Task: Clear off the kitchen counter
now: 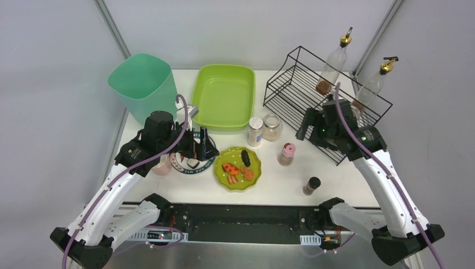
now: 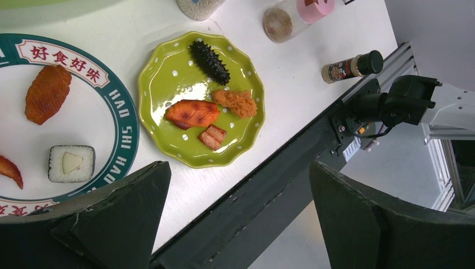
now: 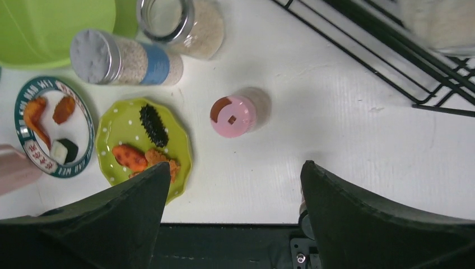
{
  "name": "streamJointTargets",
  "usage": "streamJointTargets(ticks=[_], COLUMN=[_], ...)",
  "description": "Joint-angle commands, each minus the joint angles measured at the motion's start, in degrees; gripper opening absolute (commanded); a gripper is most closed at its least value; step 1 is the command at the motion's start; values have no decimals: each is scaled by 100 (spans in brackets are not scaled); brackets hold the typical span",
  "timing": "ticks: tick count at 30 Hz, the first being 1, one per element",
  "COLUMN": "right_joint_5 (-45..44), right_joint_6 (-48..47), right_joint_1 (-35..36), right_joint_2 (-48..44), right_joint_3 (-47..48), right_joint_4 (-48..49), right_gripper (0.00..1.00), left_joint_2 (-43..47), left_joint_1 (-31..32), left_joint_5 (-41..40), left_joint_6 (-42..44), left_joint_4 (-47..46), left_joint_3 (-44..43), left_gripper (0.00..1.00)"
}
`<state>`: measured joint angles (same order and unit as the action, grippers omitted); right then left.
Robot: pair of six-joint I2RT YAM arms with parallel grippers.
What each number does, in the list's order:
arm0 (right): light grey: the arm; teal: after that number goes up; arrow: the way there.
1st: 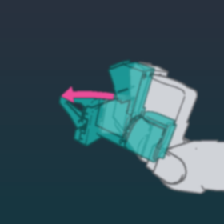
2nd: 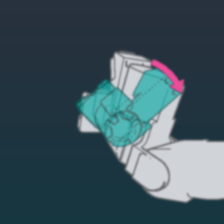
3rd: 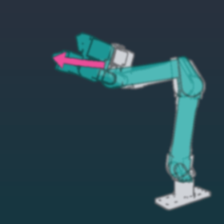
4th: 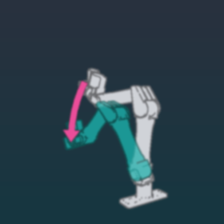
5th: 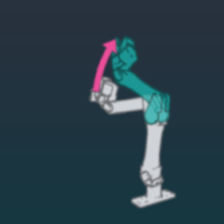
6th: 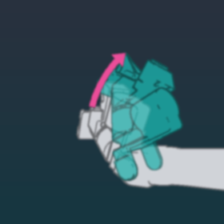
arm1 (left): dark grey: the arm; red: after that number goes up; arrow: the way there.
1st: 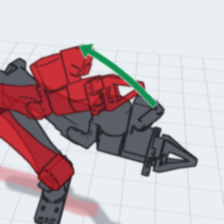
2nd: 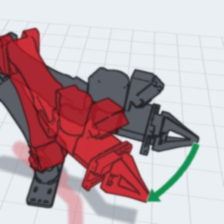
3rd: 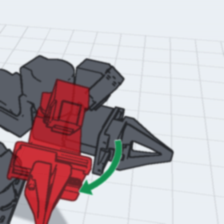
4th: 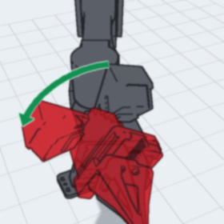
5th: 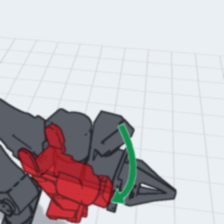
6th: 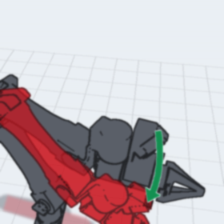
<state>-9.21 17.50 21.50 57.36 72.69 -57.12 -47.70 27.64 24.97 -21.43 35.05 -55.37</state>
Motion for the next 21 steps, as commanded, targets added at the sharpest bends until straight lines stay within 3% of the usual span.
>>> streamJointTargets(ticks=[1, 5, 14, 21], right_joint_5=[-191, -667, -930, -590], right_joint_6=[389, 574, 738, 831], right_joint_1=[736, 1243, 1247, 1095], right_joint_2=[228, 609, 2114, 3127], right_joint_3=[-211, -265, 426, 1255], right_joint_4=[569, 1090, 1606, 1714], right_gripper=[90, 91, 94, 99], left_joint_2=[-27, -35, -90, -124], left_joint_1=[-63, -66, -66, -66], left_joint_5=[-161, -224, -204, -201], left_joint_6=[78, 73, 78, 78], left_joint_4=[-42, -42, -24, -24], left_joint_3=[7, 13, 12, 9], left_gripper=[100, 100, 100, 100])
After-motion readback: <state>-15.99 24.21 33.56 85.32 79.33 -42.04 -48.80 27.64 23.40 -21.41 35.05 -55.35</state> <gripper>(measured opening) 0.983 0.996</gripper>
